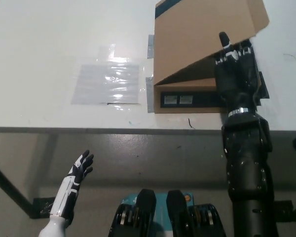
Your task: A small storage box is placed at the center of the table and the robot uses its right hand to slide under its lid and push it upwards to open it
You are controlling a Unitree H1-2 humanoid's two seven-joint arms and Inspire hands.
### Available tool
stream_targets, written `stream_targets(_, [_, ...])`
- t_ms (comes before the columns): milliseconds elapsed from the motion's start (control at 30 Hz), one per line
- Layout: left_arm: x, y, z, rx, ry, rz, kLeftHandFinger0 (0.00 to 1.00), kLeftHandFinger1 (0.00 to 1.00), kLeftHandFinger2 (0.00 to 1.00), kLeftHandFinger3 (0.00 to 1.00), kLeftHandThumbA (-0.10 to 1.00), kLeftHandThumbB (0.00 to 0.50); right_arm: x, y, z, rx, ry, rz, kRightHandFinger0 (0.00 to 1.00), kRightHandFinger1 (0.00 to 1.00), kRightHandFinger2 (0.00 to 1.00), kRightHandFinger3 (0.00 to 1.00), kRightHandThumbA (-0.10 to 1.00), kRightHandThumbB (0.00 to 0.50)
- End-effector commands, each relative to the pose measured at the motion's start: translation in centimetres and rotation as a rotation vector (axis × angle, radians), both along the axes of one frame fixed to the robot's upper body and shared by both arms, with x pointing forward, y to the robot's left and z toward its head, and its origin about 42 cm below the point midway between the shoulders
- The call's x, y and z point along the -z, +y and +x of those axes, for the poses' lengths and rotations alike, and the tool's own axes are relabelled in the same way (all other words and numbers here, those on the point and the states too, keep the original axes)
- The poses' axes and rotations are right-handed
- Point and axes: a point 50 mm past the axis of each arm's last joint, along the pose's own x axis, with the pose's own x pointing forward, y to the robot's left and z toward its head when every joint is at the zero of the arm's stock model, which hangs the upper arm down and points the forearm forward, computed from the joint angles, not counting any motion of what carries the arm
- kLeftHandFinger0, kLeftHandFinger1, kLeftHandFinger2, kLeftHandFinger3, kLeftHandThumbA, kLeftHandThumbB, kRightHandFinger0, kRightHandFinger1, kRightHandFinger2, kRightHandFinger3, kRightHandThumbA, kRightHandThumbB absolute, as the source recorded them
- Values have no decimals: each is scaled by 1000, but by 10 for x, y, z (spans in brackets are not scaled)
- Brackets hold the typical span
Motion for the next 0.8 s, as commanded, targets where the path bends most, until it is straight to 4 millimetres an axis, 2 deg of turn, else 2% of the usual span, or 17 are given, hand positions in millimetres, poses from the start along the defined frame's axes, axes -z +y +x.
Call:
stream_targets(0, [-11,2,6,15,-63,15,1000,1000,1000,1000,1000,500,-54,31,5,-67,-129,-33,1000,1000,1000,1000,1000,317])
stream_targets(100, [-11,1,7,16,-62,16,1000,1000,1000,1000,1000,500,-56,49,6,-109,-136,-103,1000,1000,1000,1000,1000,332])
stream_targets(233, [-10,1,7,19,-59,5,1000,1000,1000,1000,1000,500,-49,71,8,-138,-107,-183,1000,1000,1000,1000,1000,301])
stream_targets(400, [-12,2,8,26,-66,30,1000,1000,1000,1000,1000,500,-27,96,12,-186,-70,-258,1000,1000,1000,1000,1000,319])
stream_targets(767, [-11,2,9,31,-60,34,1000,1000,1000,1000,1000,500,8,146,18,-272,23,-414,1000,1000,1000,1000,1000,300])
